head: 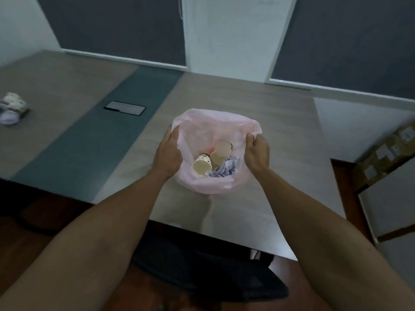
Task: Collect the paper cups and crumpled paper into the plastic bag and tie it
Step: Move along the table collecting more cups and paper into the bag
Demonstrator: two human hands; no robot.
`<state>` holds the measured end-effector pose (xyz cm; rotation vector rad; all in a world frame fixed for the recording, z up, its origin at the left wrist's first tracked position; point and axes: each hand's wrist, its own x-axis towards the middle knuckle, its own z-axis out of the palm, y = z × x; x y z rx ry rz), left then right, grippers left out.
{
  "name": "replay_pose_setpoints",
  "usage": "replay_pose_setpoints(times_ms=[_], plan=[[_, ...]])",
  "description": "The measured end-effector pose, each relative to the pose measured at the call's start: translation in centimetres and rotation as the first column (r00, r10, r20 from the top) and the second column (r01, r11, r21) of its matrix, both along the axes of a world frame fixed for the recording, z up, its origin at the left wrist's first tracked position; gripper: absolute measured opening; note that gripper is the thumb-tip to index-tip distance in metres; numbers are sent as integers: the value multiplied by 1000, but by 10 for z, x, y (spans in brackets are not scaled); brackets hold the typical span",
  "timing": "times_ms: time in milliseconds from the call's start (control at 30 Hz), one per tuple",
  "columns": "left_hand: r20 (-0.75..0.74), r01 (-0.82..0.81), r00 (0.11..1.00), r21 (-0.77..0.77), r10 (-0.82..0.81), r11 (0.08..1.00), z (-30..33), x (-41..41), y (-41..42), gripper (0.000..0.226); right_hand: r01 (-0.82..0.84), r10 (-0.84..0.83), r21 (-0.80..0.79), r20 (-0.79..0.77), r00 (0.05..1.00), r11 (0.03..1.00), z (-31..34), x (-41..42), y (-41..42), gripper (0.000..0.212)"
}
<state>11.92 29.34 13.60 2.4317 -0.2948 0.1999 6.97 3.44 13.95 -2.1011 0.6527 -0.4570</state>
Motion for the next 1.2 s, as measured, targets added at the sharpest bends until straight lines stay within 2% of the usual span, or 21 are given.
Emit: replay_pose_setpoints(times_ms=[233, 333, 500, 667, 933, 1200], plan=[[31, -162, 986, -78, 165, 984, 22, 18, 160, 69, -191, 192, -34, 27, 981, 981, 16, 67, 150, 34], [68, -228, 971, -45, 231, 973, 28, 23, 239, 78, -247, 249, -37, 41, 968, 968, 19, 93, 229, 36], [80, -341, 938, 20, 338, 940, 35, 32, 377, 73, -330, 330, -16, 83, 940, 944, 21, 133, 369, 36], [99, -442, 895, 75, 434, 894, 36, 36, 496, 77, -439, 434, 26, 103, 895, 898, 18, 165, 495, 40], [112, -577, 816, 77, 568, 813, 28, 46, 626, 75, -587, 583, -3, 119, 804, 810, 17, 225, 641, 36], [124, -618, 783, 35, 610, 786, 21, 108, 727, 67, -653, 648, -1, 121, 752, 757, 9, 310, 756, 39]])
